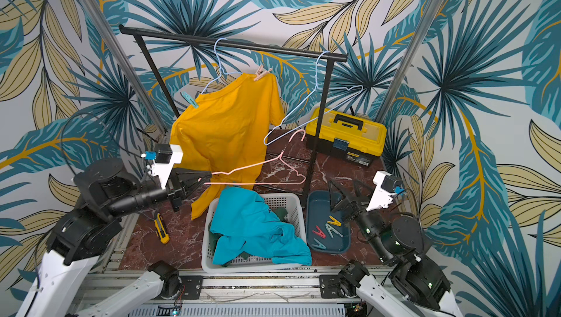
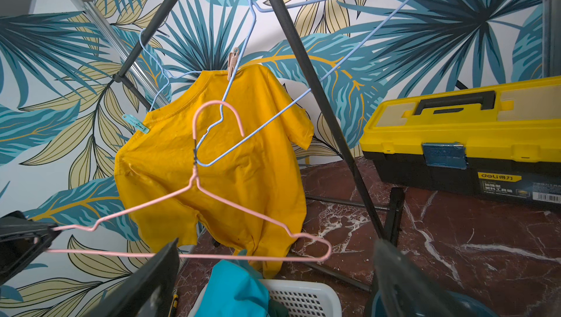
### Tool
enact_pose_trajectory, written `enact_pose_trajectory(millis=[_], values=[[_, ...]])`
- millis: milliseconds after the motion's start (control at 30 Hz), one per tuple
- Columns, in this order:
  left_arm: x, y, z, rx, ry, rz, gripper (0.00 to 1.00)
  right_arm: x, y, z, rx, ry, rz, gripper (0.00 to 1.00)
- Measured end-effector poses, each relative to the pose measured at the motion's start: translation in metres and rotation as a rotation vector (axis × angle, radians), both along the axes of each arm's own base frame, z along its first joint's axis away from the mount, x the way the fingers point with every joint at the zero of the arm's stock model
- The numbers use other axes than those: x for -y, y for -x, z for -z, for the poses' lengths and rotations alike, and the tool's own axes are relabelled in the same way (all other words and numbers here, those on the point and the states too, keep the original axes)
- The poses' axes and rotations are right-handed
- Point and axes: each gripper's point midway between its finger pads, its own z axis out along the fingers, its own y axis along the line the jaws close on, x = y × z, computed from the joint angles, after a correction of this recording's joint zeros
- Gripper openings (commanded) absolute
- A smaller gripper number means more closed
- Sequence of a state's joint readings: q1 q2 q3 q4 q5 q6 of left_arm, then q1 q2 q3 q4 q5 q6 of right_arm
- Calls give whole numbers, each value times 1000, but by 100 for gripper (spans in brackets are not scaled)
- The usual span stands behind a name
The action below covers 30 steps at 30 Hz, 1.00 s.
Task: Remove the clothespins securing t-shirts to the hanger
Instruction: Place the hanger on the clothes rail.
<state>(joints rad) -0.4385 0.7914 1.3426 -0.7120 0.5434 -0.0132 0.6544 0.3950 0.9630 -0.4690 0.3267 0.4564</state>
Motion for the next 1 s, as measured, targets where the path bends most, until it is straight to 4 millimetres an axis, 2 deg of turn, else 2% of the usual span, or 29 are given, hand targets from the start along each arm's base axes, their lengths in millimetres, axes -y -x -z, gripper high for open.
enact_pose_trajectory(millis=[167,367,833,1000], values=[[-18,2,-5,42,-39,-97,0,-13,-11,9,-42,32,-18,99],[-24,1,3,21,-87,-127,0,-22,-23,18,-71,55,-21,100],[-47,19,-58,181,-84,-201,0,-22,-27,22,-80,62,-5,99],[-45,11,-76,214,-89,-214,0,-22,-27,23,-80,62,-5,100]])
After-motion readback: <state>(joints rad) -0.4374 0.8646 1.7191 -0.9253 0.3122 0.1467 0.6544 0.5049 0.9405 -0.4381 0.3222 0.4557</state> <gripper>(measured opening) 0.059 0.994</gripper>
